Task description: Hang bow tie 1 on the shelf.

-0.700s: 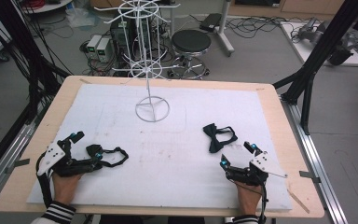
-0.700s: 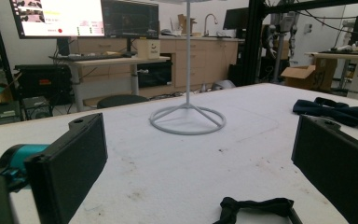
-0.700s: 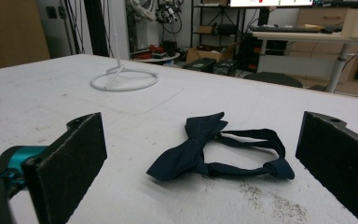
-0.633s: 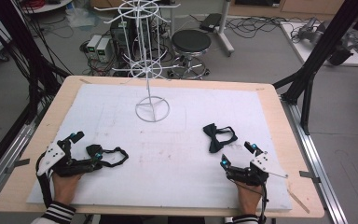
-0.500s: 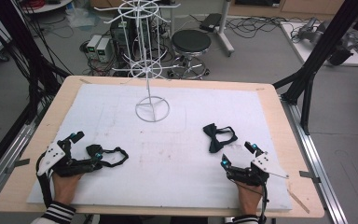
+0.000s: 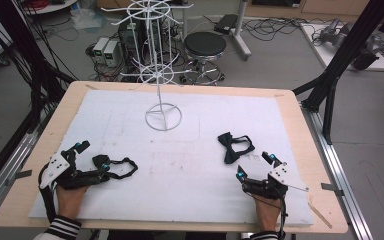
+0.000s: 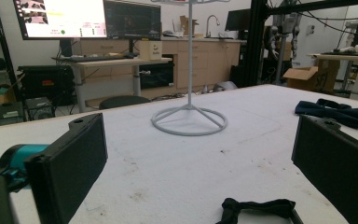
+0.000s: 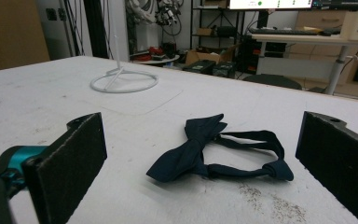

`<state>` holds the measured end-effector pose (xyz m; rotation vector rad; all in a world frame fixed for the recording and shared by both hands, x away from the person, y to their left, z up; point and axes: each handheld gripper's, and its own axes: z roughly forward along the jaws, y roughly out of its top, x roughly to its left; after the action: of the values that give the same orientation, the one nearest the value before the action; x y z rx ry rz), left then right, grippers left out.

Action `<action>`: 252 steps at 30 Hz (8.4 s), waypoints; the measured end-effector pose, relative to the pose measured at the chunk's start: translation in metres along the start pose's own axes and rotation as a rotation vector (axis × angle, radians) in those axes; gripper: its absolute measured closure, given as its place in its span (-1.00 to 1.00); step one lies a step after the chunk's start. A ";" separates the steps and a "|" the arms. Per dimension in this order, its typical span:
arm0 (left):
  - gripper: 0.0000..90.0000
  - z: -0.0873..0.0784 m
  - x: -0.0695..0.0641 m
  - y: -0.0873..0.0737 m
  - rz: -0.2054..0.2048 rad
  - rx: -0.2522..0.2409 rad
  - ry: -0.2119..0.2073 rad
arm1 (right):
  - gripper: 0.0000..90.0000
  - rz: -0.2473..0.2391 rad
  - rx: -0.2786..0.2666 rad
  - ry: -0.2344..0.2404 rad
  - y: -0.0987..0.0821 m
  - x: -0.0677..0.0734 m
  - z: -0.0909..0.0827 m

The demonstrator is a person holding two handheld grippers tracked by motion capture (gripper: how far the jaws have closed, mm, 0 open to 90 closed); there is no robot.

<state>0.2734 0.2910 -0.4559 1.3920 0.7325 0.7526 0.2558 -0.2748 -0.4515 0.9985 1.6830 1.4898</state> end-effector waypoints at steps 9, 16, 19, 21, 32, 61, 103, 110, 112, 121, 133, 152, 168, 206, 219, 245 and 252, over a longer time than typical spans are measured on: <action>-0.92 0.000 0.000 0.000 -0.006 -0.002 0.002 | -0.98 -0.029 0.060 0.010 0.018 0.000 0.007; -0.92 0.000 0.001 0.000 -0.010 -0.002 0.004 | -0.98 -0.020 0.129 0.025 0.037 -0.005 0.013; -0.92 0.000 0.001 0.000 -0.009 -0.002 0.004 | -0.98 -0.023 0.145 0.023 0.040 -0.008 0.015; -0.92 0.000 0.001 0.000 -0.008 -0.003 0.003 | -0.98 -0.007 0.160 0.017 0.046 -0.010 0.018; -0.92 0.000 0.001 0.000 -0.009 -0.003 0.005 | -0.98 -0.052 0.317 0.059 0.060 -0.012 0.041; -0.92 -0.001 0.002 0.000 -0.024 -0.008 0.008 | -0.90 -0.074 0.597 0.098 0.075 -0.016 0.105; -0.92 -0.001 0.002 0.000 -0.025 -0.009 0.008 | -0.22 -0.043 0.865 0.121 0.051 -0.016 0.146; -0.92 -0.001 0.002 0.000 -0.025 -0.009 0.008 | -0.02 -0.029 0.890 0.115 0.049 -0.019 0.147; -0.92 -0.001 0.002 0.000 -0.025 -0.009 0.008 | 0.02 -0.023 0.895 0.111 0.048 -0.020 0.147; -0.92 -0.001 0.002 0.000 -0.024 -0.007 0.009 | 0.55 -0.029 0.928 0.077 0.049 -0.021 0.147; -0.92 -0.001 0.002 0.000 -0.019 -0.003 0.009 | 0.66 -0.056 0.928 0.073 0.051 -0.020 0.146; -0.92 -0.001 0.002 0.000 -0.021 -0.004 0.008 | 0.67 -0.021 0.719 0.161 0.068 -0.017 0.139; -0.92 -0.001 0.002 0.000 -0.020 -0.004 0.008 | 0.67 0.005 0.528 0.267 0.079 -0.019 0.132; -0.92 -0.001 0.002 0.000 -0.026 -0.007 0.008 | 0.67 0.057 0.319 0.309 0.143 0.000 0.154; -0.92 -0.001 0.002 0.000 -0.022 -0.003 0.007 | 0.67 0.070 0.269 0.310 0.157 0.009 0.165; -0.92 0.000 0.002 0.000 -0.025 -0.007 0.006 | 0.67 0.048 0.212 0.287 0.193 0.032 0.182; -0.92 -0.001 0.002 0.000 -0.026 -0.007 0.005 | 0.67 0.058 0.197 0.294 0.196 0.037 0.187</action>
<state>0.2743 0.2933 -0.4559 1.3725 0.7497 0.7380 0.4224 -0.1412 -0.2799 0.9729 2.0568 1.5937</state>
